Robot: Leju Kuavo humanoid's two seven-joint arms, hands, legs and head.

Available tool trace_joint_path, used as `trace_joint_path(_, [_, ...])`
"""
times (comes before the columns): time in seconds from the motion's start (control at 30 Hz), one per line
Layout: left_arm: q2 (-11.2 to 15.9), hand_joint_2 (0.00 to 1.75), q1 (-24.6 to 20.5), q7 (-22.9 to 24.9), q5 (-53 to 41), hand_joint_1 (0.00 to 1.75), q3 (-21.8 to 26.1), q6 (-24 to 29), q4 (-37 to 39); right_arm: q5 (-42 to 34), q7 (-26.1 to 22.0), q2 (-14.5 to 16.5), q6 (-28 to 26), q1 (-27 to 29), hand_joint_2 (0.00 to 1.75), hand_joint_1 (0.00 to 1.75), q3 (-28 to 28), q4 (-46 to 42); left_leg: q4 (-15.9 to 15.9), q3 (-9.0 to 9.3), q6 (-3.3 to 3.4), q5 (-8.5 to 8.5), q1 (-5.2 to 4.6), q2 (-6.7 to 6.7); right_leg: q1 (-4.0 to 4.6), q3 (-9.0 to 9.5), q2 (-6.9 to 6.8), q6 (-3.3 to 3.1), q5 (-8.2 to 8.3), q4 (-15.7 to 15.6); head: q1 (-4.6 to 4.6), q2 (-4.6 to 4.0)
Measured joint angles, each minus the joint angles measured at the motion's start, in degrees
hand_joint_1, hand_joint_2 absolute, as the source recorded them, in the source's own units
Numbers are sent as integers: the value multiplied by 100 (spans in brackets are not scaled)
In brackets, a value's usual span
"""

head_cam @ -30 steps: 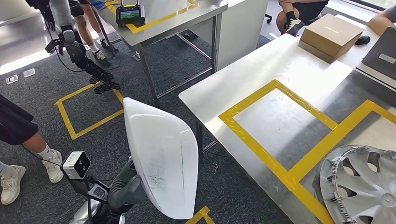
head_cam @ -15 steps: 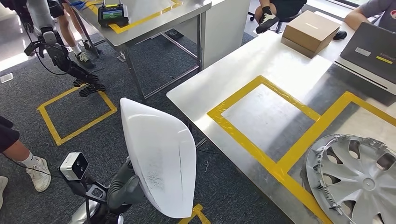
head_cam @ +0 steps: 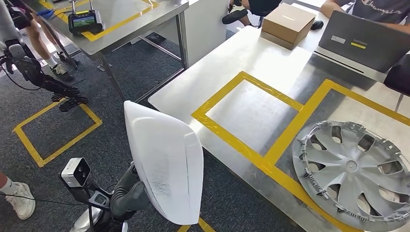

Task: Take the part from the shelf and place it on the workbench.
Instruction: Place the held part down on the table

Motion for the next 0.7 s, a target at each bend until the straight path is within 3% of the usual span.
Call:
trace_joint_path(0.07, [2,175,1,1,-3,175,5,-12,-4,-33,21,3,18,28,0,0,3,0,462,-195,-57,-308,33,-253,-26,-3,99,-64,23,-8,-4,0])
trace_joint_path(0.13, [9,175,11,2,-5,175,7,-16,-3,-44,26,4,24,35,0,0,5,0,1267,-557,-73,-691,36,-402,-7,-15,213,-99,35,-6,-8,0])
trace_joint_path(0.17, [13,175,15,2,-5,175,7,-16,-3,-45,27,4,25,40,0,0,7,0,1566,-698,-68,-779,35,-420,6,-18,282,-105,39,-5,-8,0])
trace_joint_path(0.2, [16,175,18,2,-6,175,6,-16,-3,-46,28,5,26,48,0,0,11,0,1653,-742,-52,-749,35,-432,18,-17,351,-112,44,-5,-8,0])
trace_joint_path(0.23, [16,175,19,2,-7,175,6,-16,-3,-47,30,6,26,55,0,0,17,0,1491,-666,-25,-606,34,-451,29,-12,424,-115,48,-4,-8,0])
trace_joint_path(0.27, [16,175,18,2,-7,175,7,-16,-3,-48,31,8,26,61,0,0,22,0,1124,-486,13,-389,31,-502,38,-4,498,-116,52,-4,-8,0])
trace_joint_path(0.33, [16,175,17,2,-7,175,9,-16,-3,-48,32,24,28,58,0,0,29,-2,322,-94,104,-61,26,-744,42,-8,631,-98,69,-2,-3,0])
trace_joint_path(0.4, [18,175,14,2,-7,175,12,-16,-4,-48,33,37,34,57,0,0,32,-3,-6,58,154,8,1,-879,22,-51,743,-45,101,-2,-4,0])
trace_joint_path(0.47, [15,175,9,3,-7,175,19,-17,-8,-48,34,38,40,76,0,0,34,-3,-66,68,171,37,-8,-769,9,-94,829,17,135,-12,-12,0])
trace_joint_path(0.53, [-1,175,1,3,-7,175,25,-19,-12,-48,37,41,49,96,0,0,38,-3,-175,104,204,102,13,-631,38,-199,630,37,59,135,-1,0])
trace_joint_path(0.6, [-14,175,0,3,-8,175,29,-18,-14,-48,38,37,56,86,0,0,41,-3,-236,116,227,141,10,-475,51,-505,297,11,-239,743,16,0])
trace_joint_path(0.67, [-15,175,9,5,-9,175,31,-16,-14,-48,39,29,57,72,0,0,42,-3,-234,92,233,144,-4,-321,31,-863,186,18,-549,1518,21,0])
trace_joint_path(0.7, [-15,175,14,6,-10,175,29,-16,-13,-48,39,26,57,74,0,0,42,-3,-232,85,232,144,-7,-258,22,-957,176,43,-616,1737,21,0])
